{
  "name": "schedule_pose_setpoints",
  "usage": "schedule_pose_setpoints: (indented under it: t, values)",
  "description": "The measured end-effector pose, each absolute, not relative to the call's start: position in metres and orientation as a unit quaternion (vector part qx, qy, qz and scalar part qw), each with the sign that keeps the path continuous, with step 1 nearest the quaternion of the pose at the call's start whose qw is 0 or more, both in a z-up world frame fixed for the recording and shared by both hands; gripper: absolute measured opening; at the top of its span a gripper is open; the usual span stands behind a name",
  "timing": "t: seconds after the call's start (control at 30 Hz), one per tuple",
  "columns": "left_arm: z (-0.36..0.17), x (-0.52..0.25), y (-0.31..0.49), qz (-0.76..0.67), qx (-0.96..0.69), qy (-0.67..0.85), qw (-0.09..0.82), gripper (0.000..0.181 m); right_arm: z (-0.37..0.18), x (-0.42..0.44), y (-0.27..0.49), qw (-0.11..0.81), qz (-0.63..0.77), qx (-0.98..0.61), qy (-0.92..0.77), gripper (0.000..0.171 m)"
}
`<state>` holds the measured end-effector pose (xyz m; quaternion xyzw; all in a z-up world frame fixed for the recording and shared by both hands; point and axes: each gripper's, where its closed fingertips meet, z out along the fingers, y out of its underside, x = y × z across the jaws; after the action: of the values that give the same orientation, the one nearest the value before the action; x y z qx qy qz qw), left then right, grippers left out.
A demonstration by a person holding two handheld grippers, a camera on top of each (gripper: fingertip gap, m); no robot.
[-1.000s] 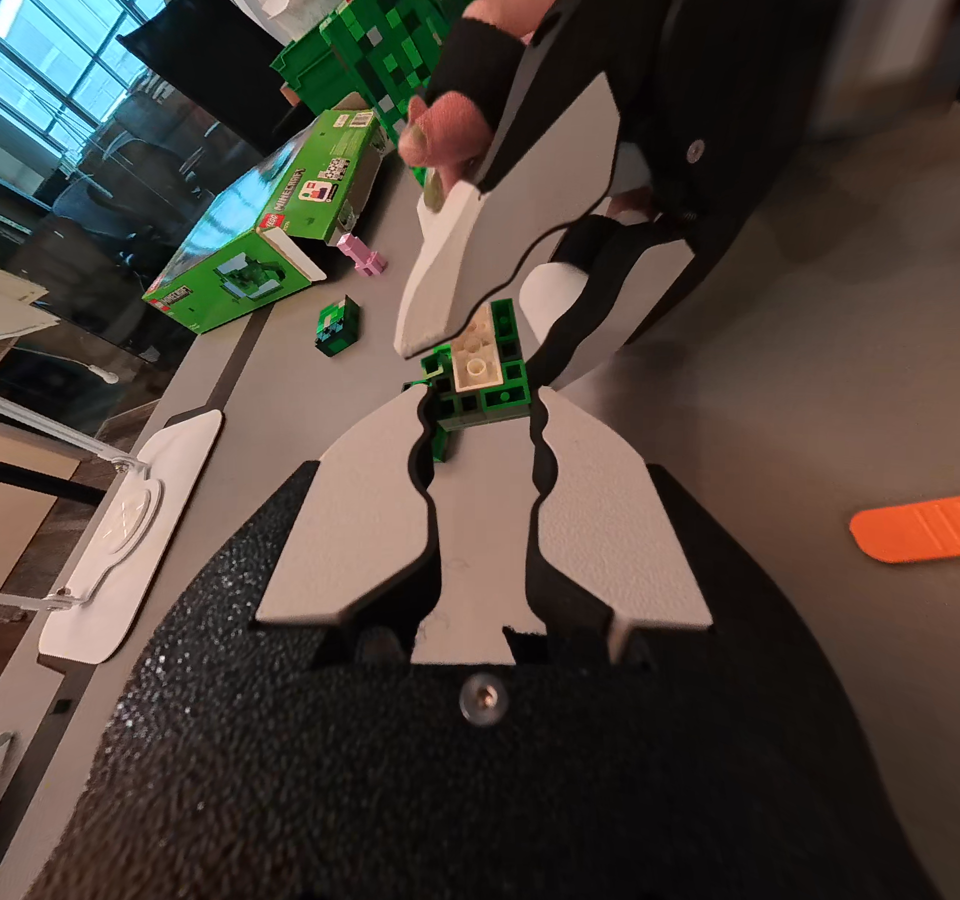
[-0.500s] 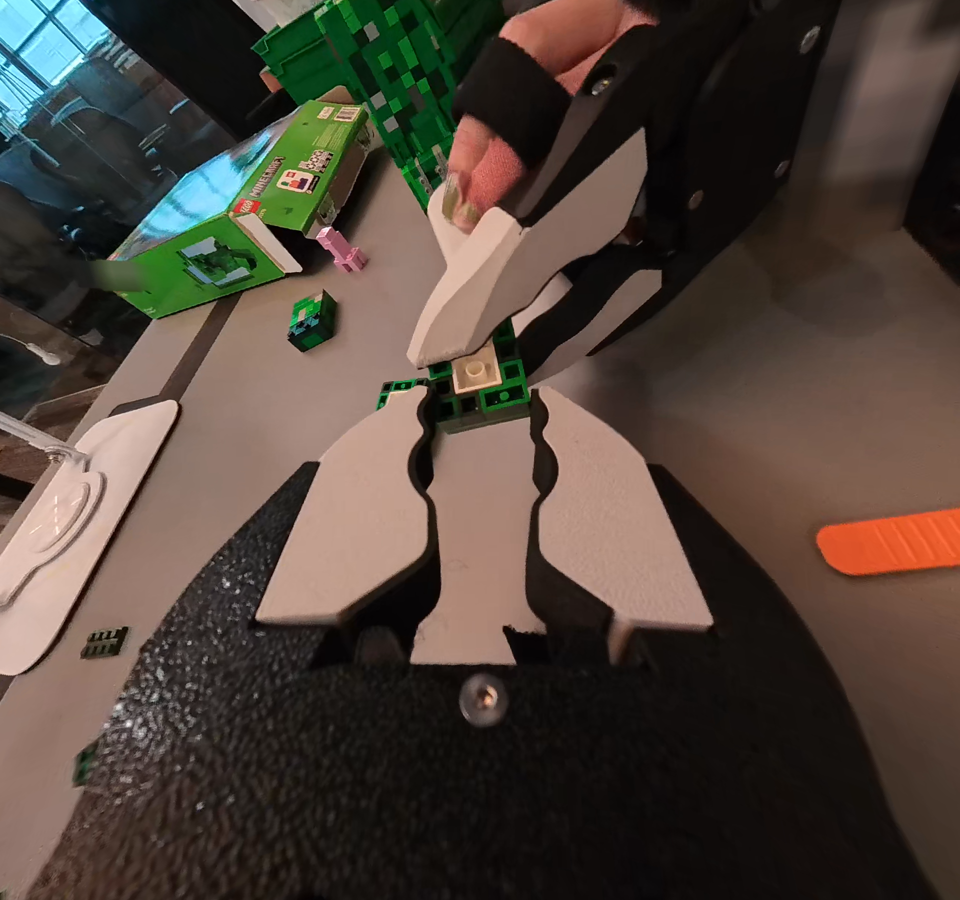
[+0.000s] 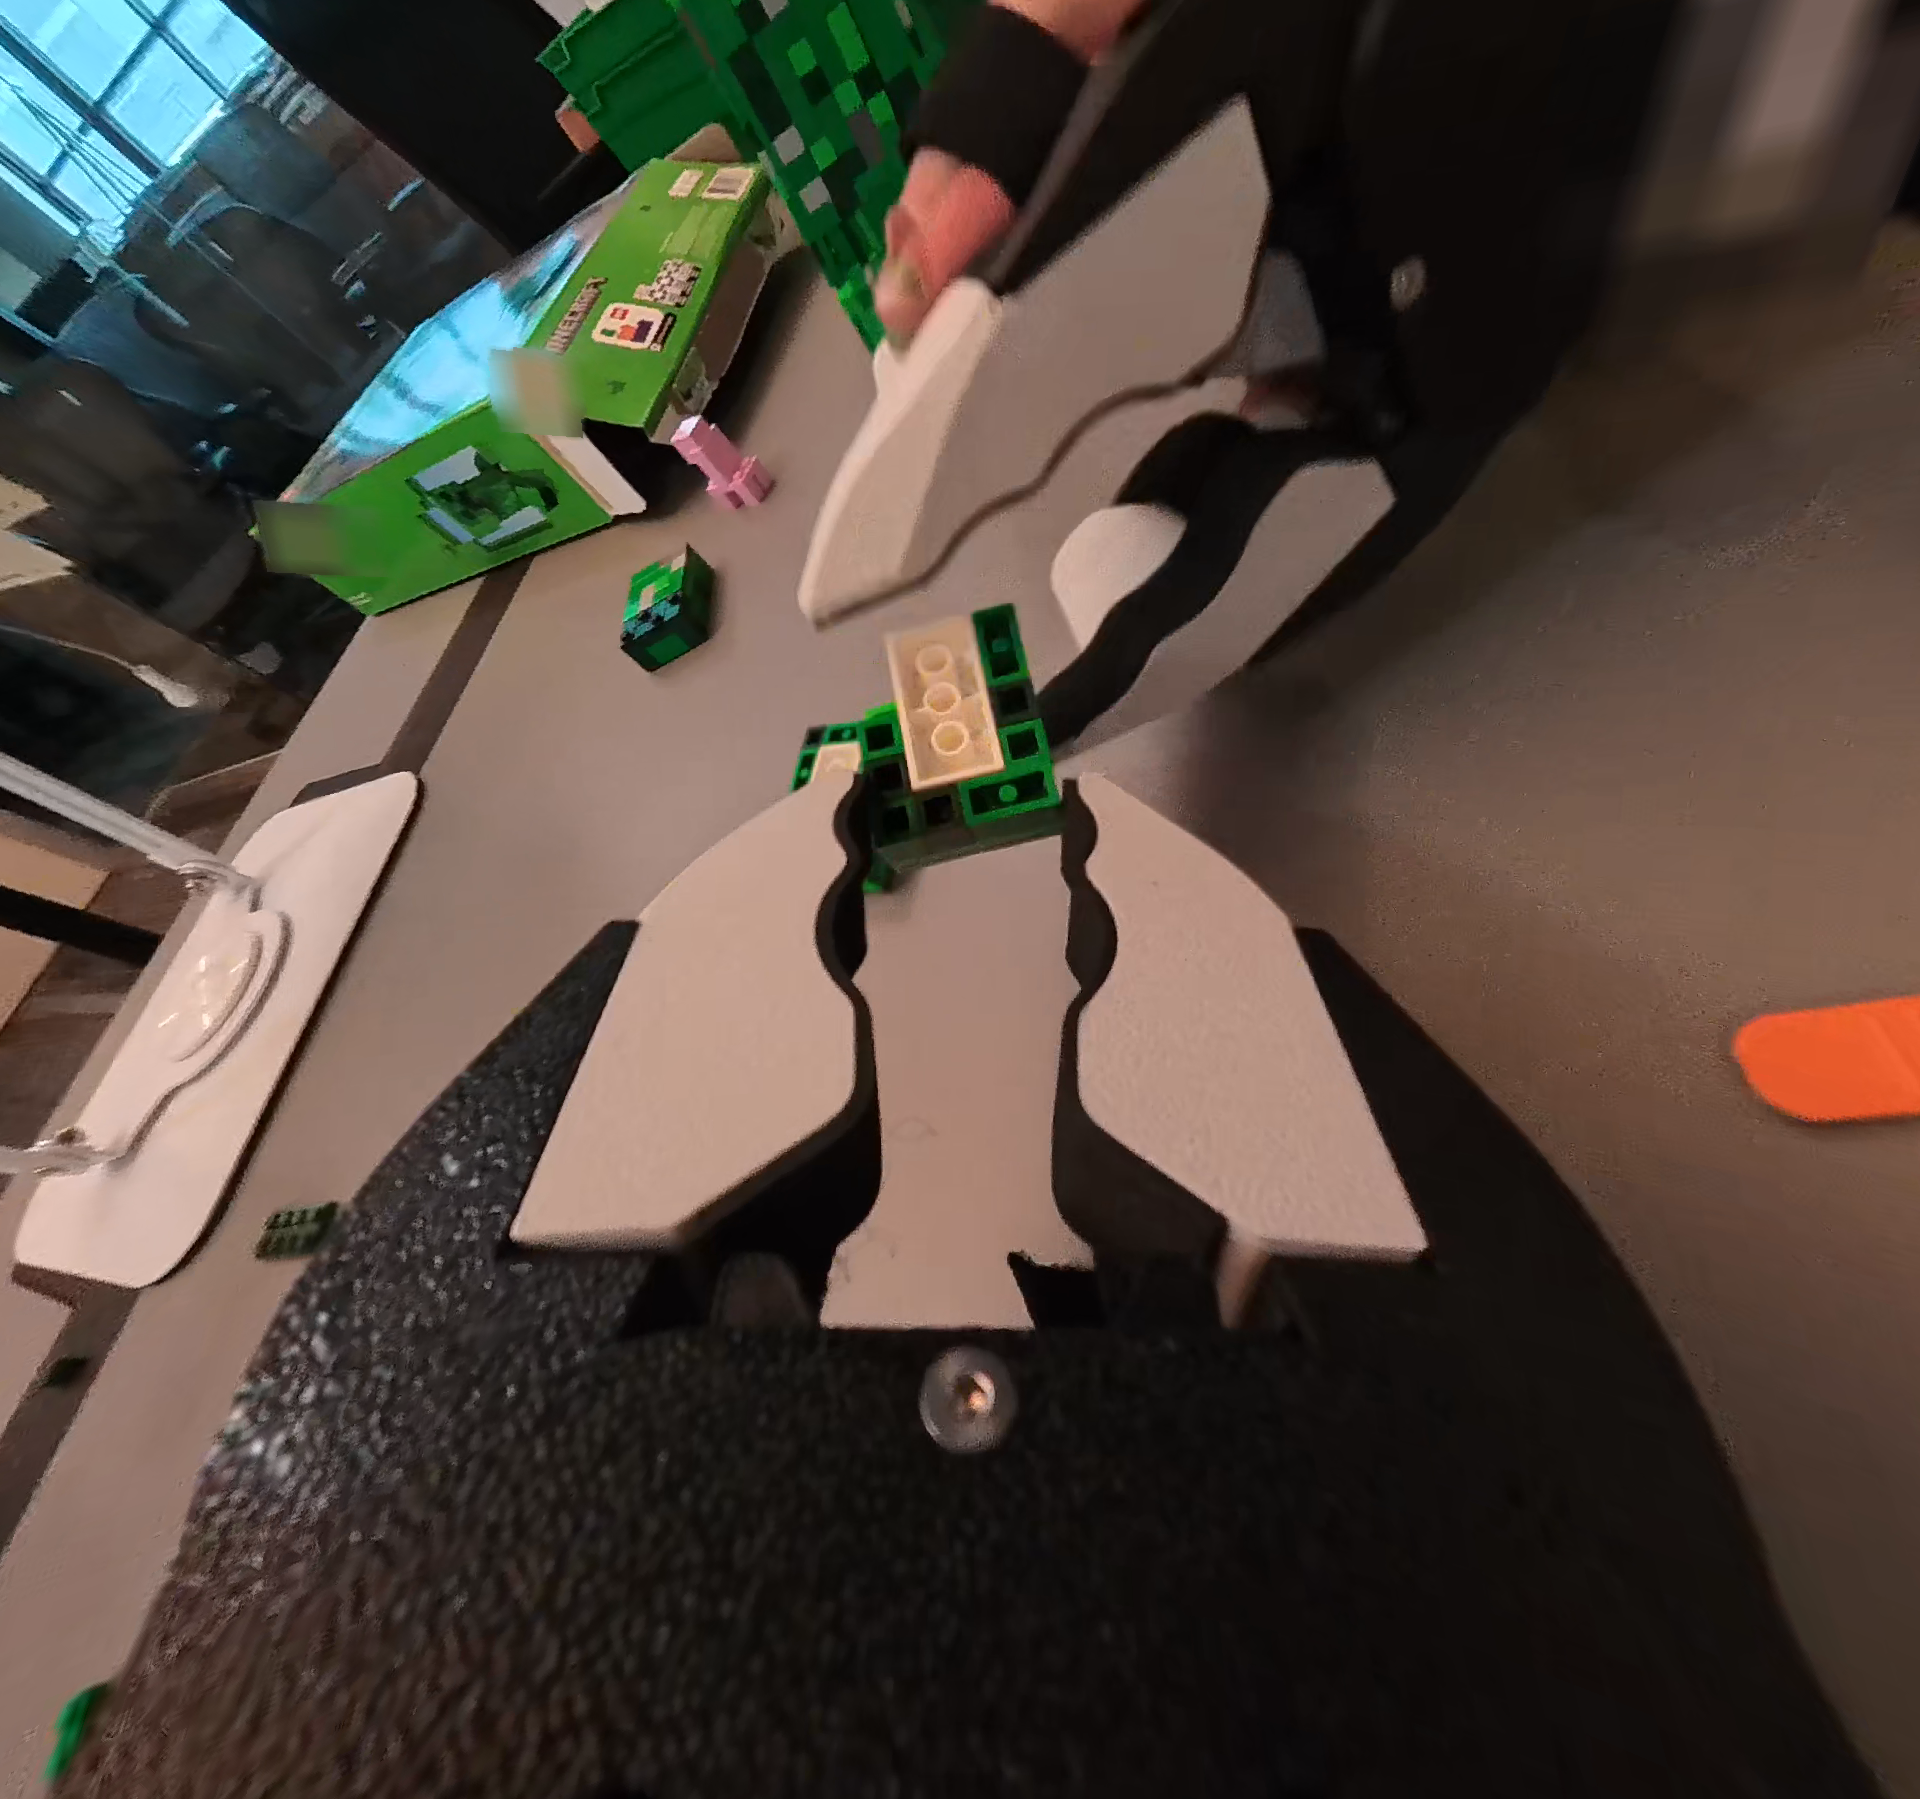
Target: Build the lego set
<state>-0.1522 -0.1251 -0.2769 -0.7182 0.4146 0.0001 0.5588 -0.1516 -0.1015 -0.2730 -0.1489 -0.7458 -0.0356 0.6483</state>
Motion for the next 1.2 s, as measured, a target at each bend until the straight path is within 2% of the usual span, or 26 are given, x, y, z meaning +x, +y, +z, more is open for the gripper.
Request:
schedule_pose_setpoints:
  t: [0.17,0.43,0.67,1.2]
  values:
    - [-0.285,-0.158,-0.128,-0.002,-0.717,0.438,0.542,0.035,-0.278,-0.135,-0.072,0.638,0.055,-0.247,-0.727,0.051]
    - [-0.302,-0.167,-0.134,-0.021,-0.713,0.473,0.517,0.035,-0.251,-0.122,-0.031,0.637,0.251,-0.41,-0.603,0.048]
    - [-0.306,-0.168,-0.134,-0.028,-0.715,0.476,0.511,0.035,-0.248,-0.119,-0.02,0.634,0.277,-0.435,-0.577,0.042]
    - [-0.302,-0.177,-0.128,0.016,-0.716,0.456,0.528,0.035,-0.252,-0.122,-0.023,0.622,0.279,-0.434,-0.589,0.04]
